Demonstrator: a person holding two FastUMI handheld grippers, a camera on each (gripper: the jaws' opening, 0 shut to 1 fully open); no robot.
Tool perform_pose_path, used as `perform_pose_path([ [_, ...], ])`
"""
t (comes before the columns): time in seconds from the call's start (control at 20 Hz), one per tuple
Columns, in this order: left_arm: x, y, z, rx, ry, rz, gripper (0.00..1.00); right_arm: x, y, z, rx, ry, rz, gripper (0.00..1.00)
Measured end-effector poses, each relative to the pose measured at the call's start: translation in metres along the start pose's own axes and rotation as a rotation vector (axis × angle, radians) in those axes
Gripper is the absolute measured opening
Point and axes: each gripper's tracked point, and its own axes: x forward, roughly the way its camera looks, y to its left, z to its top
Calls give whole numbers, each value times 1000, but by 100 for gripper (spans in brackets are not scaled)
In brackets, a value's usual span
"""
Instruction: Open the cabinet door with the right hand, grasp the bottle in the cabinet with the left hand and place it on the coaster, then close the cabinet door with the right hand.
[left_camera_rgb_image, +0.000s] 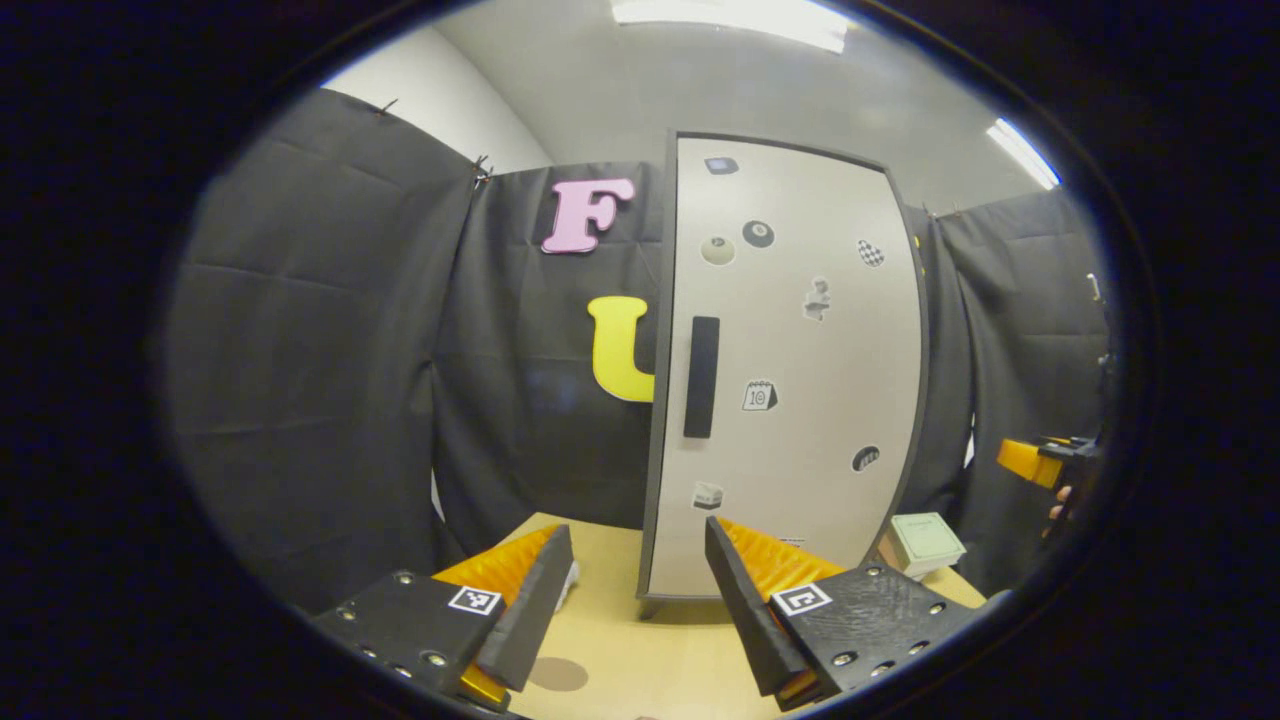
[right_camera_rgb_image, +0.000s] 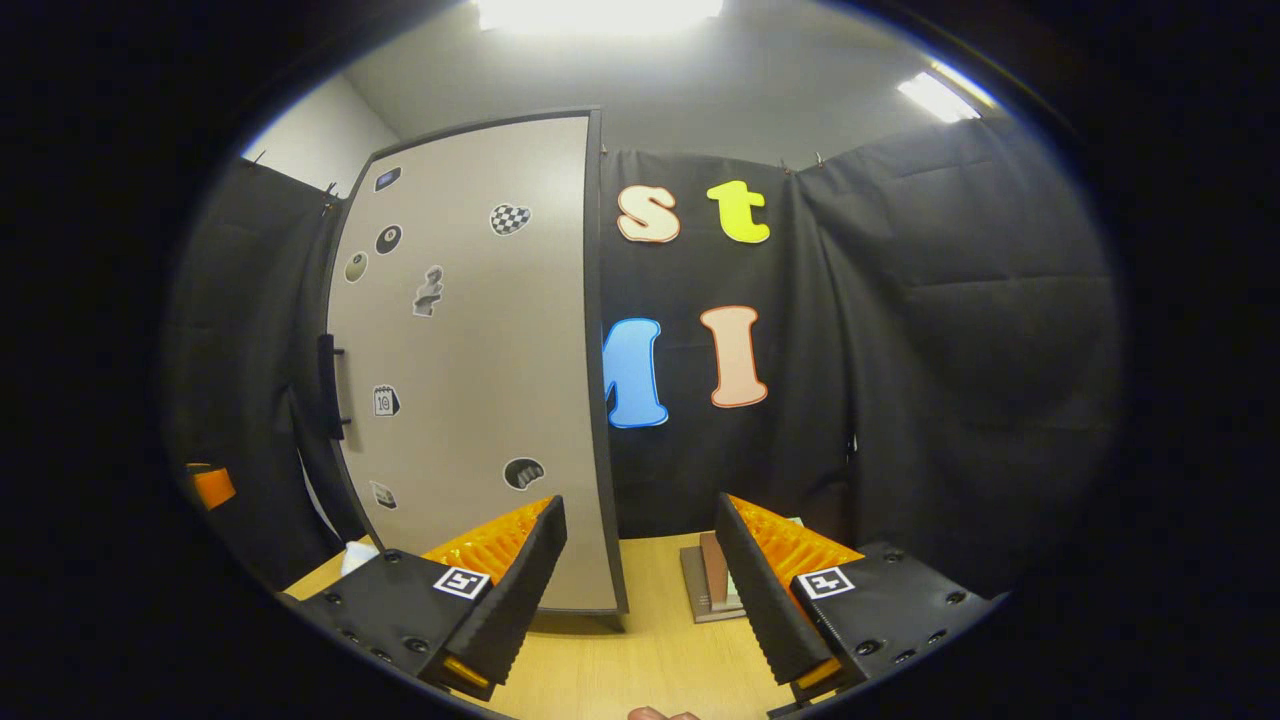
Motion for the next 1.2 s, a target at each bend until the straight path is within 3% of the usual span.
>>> perform_pose_path([
  [0.5, 5, 58, -32, -24, 32, -49, 80, 8, 95, 31, 57, 2, 96, 95],
  [1.0, 8, 127, -51, -59, 39, -9, 81, 48, 232, 73, -22, -23, 265, 95],
  [1.2, 10, 154, -65, -122, 54, 23, 81, 59, 280, 85, -77, -53, 312, 96],
])
